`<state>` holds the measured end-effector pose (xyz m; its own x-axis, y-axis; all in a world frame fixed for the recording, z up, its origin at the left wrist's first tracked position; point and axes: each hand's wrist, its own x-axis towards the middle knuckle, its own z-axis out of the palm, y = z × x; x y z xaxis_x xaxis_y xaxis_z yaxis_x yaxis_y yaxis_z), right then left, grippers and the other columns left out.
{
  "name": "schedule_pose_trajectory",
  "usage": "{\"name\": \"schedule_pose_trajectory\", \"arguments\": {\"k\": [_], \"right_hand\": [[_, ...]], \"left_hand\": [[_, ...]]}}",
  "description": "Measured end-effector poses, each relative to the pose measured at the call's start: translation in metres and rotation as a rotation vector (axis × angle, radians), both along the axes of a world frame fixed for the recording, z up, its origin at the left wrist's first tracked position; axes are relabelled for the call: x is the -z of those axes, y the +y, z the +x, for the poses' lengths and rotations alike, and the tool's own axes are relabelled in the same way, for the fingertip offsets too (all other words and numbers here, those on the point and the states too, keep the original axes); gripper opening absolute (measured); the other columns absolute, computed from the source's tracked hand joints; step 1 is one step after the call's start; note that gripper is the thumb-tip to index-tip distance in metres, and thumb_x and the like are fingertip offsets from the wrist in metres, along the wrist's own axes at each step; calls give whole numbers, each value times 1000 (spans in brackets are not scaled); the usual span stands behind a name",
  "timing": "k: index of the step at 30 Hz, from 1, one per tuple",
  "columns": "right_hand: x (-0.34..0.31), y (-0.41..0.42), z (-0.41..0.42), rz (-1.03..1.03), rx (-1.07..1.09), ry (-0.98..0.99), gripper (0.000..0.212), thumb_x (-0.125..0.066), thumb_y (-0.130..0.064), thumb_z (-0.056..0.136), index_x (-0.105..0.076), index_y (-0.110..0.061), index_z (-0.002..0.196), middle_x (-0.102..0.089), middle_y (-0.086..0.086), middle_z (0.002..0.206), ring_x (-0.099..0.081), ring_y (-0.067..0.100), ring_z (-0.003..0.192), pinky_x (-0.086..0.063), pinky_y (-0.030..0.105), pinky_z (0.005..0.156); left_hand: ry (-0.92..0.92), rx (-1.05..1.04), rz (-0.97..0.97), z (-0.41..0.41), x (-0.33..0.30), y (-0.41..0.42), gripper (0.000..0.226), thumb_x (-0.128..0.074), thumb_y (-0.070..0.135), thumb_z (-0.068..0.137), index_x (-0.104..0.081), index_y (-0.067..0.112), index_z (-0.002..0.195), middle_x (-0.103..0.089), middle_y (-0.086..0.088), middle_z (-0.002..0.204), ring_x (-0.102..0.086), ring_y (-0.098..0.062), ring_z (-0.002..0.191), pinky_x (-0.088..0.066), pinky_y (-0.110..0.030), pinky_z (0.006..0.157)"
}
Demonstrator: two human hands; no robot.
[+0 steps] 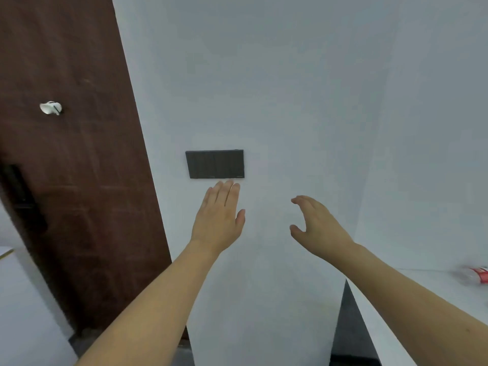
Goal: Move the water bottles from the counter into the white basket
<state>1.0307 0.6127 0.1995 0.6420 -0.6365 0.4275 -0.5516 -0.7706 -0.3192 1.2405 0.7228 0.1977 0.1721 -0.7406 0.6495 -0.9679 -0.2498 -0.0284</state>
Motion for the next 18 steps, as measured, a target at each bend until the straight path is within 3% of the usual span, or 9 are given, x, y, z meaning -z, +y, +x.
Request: {"name": "schedule_pose_trajectory", "arguments": {"k": [6, 18], "right_hand": [[7, -27, -92, 19, -43, 22, 60, -58, -24, 92, -35, -13, 146, -36, 0, 152, -30, 16, 140, -17, 18, 107], [4, -82, -213, 71, -10, 23, 61, -57, -22, 91, -34, -13, 147, -34, 0, 154, -28, 18, 141, -20, 24, 112]], "left_hand": [[19, 35, -28, -101, 6, -17, 56, -65, 22, 93, -50, -3, 140, -51, -20, 144, -46, -39, 135, -39, -53, 112], [88, 41, 14, -220, 10, -79, 55, -60, 23, 96, -46, -2, 143, -46, -19, 149, -40, -37, 140, -33, -49, 117]]}}
